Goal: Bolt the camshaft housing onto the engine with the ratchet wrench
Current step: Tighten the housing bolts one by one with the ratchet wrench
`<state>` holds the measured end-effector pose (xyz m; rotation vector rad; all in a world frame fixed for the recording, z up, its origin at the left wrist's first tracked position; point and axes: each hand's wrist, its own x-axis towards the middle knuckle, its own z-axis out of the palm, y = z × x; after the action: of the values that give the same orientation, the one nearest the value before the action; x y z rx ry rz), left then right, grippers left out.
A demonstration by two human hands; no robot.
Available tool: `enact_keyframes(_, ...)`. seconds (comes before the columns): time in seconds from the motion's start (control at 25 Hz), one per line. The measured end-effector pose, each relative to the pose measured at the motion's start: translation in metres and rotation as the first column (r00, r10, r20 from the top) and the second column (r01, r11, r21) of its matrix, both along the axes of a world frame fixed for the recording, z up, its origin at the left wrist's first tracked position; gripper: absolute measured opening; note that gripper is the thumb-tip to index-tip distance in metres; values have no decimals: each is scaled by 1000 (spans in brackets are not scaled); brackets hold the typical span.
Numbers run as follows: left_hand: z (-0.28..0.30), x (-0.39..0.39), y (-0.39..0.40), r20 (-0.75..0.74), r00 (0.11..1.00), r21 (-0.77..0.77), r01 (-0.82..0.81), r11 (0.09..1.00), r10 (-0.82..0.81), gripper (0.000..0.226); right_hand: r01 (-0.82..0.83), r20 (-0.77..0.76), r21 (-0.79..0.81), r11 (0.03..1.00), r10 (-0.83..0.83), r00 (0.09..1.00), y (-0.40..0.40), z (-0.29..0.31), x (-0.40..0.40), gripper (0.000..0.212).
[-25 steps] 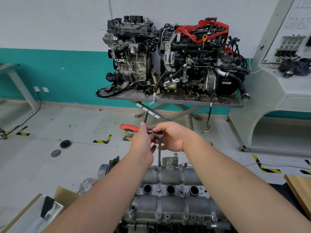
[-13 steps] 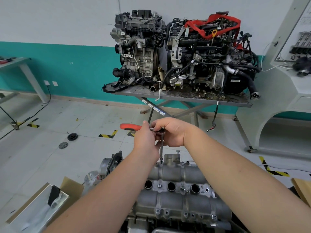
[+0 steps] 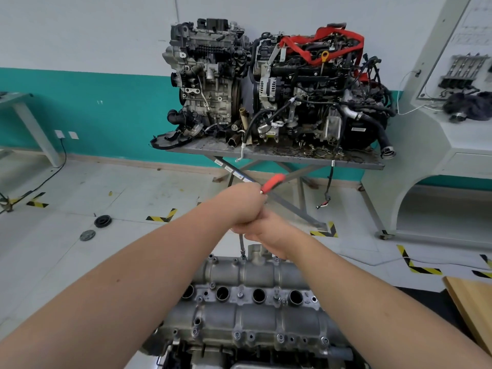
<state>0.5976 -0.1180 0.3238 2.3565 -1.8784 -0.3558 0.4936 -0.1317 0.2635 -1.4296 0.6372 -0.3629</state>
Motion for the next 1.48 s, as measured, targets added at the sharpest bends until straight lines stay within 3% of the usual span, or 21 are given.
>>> enact_keyframes(0.08,-10,-7,3,164,982,-32,94,995,-88,23,48,-151,-245,968,-87,985,0,-12,0,30)
enact_keyframes(0.16,-25,-6,15,361,917,-186,251,950,-172,24,-148,-408,-615,775,-151,900,-4,-27,-2,28)
enact_keyframes(0.2,-33,-3,23,436,875,-309,364,879,-209,25,-240,-479,-707,665,-201,854,-5,-36,-5,33)
enact_keyframes(0.28,-48,3,35,526,827,-559,512,652,-198,36,-318,-530,-743,589,-228,817,-3,-52,-11,35)
enact_keyframes(0.36,-61,5,39,466,873,-743,476,471,-147,49,-398,-615,-685,610,-190,766,-2,-68,-16,38)
enact_keyframes(0.44,-71,4,39,349,924,-821,383,423,-160,59,-447,-683,-607,657,-144,716,-4,-77,-21,38)
enact_keyframes(0.52,-84,1,44,165,962,-861,248,445,-218,63,-462,-690,-584,667,-108,716,-5,-80,-20,33)
enact_keyframes(0.6,-93,-3,49,-183,937,-849,3,528,-298,63,-519,-738,-566,640,-113,666,-3,-85,-15,36)
enact_keyframes(0.68,-98,-13,52,-561,740,-764,-292,575,-371,50,-542,-776,-569,619,-185,603,2,-93,-11,45)
enact_keyframes(0.8,-93,-25,50,-905,277,-424,-639,641,-322,42,-557,-762,-623,549,-265,591,7,-105,-12,46)
enact_keyframes(0.88,-87,-18,46,-953,-39,-191,-697,691,-302,45,-559,-762,-626,544,-272,588,6,-107,-12,50)
enact_keyframes(0.92,-82,-12,44,-945,-156,-103,-692,715,-287,44,-557,-765,-622,550,-275,583,5,-108,-12,51)
enact_keyframes(1.0,-72,-1,42,-951,-249,25,-657,754,-185,35,-562,-771,-618,550,-282,571,6,-108,-12,52)
enact_keyframes(1.04,-66,3,40,-967,-233,73,-629,774,-98,32,-569,-773,-618,543,-286,566,6,-109,-12,53)
enact_keyframes(1.12,-51,9,38,-990,-100,142,-565,813,103,27,-575,-770,-625,528,-295,566,6,-108,-12,55)
enact_keyframes(1.28,-24,22,37,-883,332,174,-425,888,332,24,-494,-749,-630,598,-303,589,8,-108,-7,50)
enact_keyframes(1.36,-9,26,33,-729,606,150,-311,938,317,27,-426,-731,-628,651,-307,609,8,-110,-5,51)
enact_keyframes(1.44,1,25,25,-437,887,84,-126,989,150,25,-402,-715,-640,655,-315,624,7,-113,-4,51)
enact_keyframes(1.48,4,20,21,-265,964,55,-18,998,32,24,-403,-711,-646,648,-318,627,6,-115,-4,51)
